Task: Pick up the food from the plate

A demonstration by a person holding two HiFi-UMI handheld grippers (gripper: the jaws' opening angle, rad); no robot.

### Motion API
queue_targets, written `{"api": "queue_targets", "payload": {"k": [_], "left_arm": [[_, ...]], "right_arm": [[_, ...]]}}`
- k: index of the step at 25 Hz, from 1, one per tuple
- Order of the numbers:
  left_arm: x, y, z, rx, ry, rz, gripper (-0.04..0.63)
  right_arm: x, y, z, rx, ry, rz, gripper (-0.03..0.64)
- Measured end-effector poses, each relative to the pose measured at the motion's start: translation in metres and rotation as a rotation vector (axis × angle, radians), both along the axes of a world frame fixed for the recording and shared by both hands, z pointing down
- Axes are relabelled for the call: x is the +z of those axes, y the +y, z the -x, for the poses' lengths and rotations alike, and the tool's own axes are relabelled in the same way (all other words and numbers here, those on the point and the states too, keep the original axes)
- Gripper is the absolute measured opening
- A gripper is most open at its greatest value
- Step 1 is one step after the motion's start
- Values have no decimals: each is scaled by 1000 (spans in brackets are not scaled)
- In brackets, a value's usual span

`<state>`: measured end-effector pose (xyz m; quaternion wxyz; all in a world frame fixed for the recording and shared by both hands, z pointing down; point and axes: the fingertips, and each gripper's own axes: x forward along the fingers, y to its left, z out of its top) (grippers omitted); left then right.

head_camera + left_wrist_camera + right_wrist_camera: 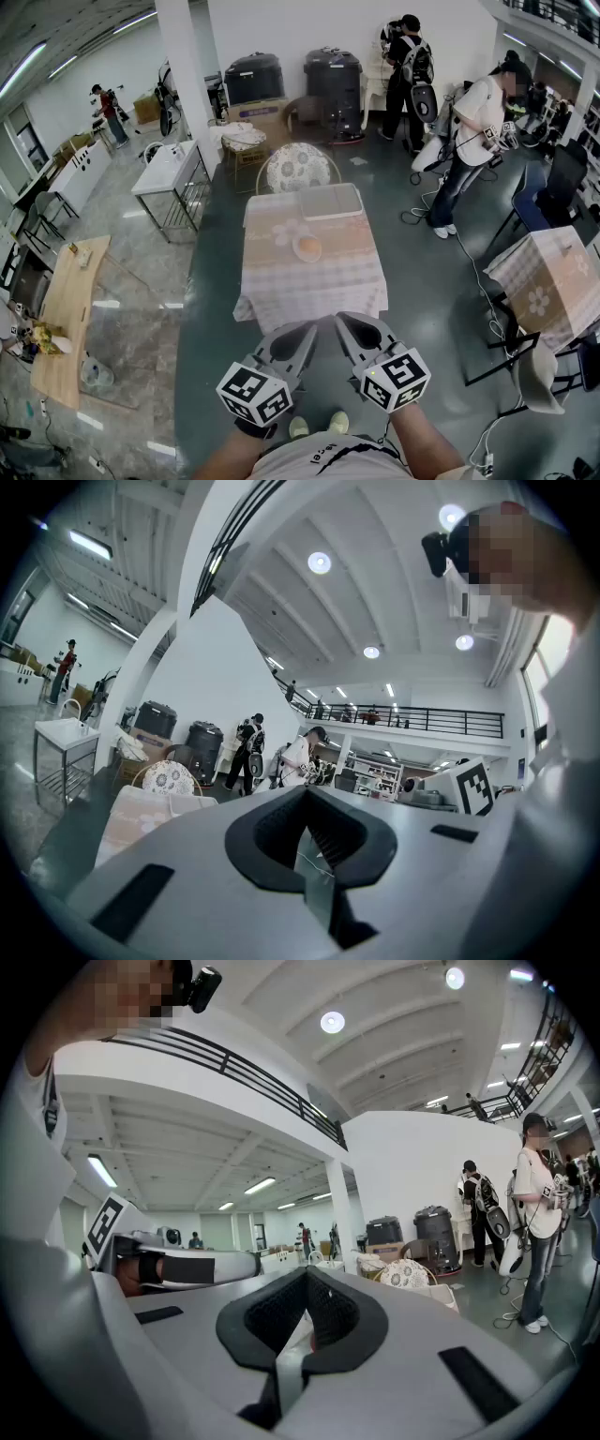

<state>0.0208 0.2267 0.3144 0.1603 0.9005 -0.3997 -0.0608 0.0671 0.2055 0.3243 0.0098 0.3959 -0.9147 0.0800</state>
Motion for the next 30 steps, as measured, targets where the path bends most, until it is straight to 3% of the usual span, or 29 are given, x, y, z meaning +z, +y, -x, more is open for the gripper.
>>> {"api": "queue_targets", "payload": {"k": [3, 8, 16, 23, 30], "left_arm": [[0, -1, 0, 7, 19, -5, 4], [-6, 2, -3, 101, 167, 11, 5], [5, -6, -14, 136, 173, 65, 5], [4, -12, -30, 104, 187, 13, 5], [17, -24, -51, 46, 134, 78, 5]], "right_arm": [[0, -1, 0, -7, -9, 0, 14], [-2, -5, -11, -11, -78, 13, 15], [3, -11, -22, -30, -108, 20, 15], [11, -17, -38, -48, -109, 23, 15], [13, -26, -54, -56, -101, 19, 15]]}}
